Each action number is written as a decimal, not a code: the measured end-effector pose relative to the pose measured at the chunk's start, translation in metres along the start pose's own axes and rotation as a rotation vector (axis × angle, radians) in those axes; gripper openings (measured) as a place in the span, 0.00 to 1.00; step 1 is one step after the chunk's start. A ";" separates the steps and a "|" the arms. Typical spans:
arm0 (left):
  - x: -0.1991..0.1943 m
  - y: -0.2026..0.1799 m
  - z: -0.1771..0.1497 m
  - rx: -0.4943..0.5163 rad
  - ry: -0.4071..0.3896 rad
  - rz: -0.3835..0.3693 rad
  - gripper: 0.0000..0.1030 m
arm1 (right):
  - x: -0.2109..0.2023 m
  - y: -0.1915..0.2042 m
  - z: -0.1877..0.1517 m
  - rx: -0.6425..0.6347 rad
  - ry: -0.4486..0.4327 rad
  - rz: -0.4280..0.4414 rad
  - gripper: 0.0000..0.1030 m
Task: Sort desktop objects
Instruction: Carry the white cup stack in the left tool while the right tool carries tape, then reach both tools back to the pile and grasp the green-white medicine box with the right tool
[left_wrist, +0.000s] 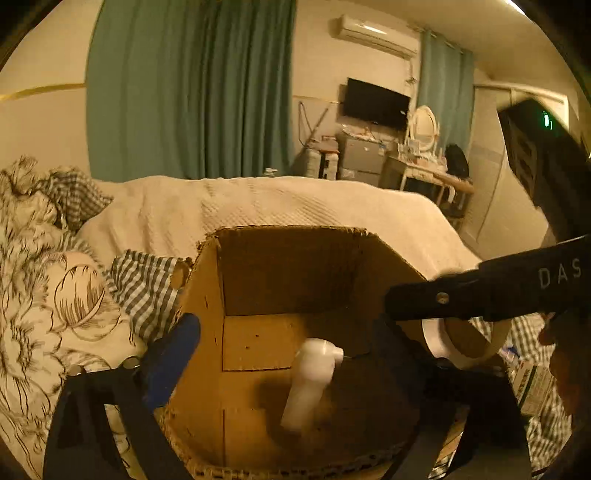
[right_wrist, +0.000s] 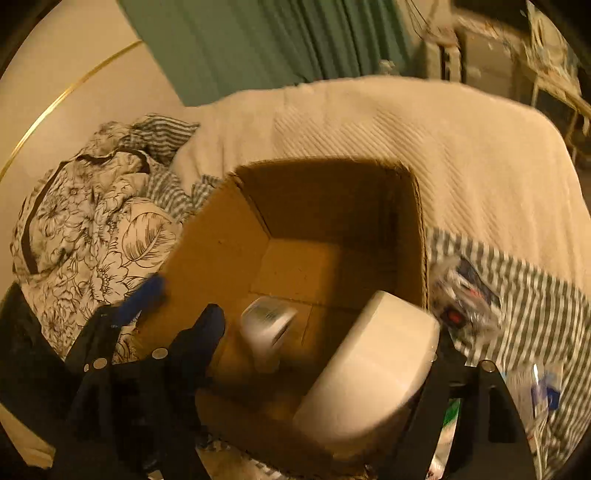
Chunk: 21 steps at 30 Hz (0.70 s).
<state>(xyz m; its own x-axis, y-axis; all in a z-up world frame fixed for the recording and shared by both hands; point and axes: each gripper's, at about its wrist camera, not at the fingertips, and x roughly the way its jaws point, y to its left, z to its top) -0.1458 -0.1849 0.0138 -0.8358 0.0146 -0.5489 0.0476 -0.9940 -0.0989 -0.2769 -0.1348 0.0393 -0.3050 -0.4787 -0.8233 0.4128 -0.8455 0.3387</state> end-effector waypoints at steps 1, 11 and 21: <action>-0.001 0.001 0.001 -0.012 0.010 -0.004 0.95 | 0.001 -0.007 -0.003 0.037 0.045 -0.006 0.78; -0.029 -0.011 -0.010 0.002 0.043 0.012 0.95 | -0.047 -0.003 -0.016 0.072 0.058 -0.098 0.82; -0.067 -0.079 -0.052 0.092 0.074 -0.100 0.95 | -0.145 -0.035 -0.115 -0.028 -0.143 -0.309 0.82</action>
<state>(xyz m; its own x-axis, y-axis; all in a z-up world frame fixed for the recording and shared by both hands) -0.0650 -0.1013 0.0153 -0.7910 0.1183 -0.6003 -0.0870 -0.9929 -0.0810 -0.1483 -0.0086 0.0940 -0.5357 -0.2303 -0.8124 0.3044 -0.9501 0.0686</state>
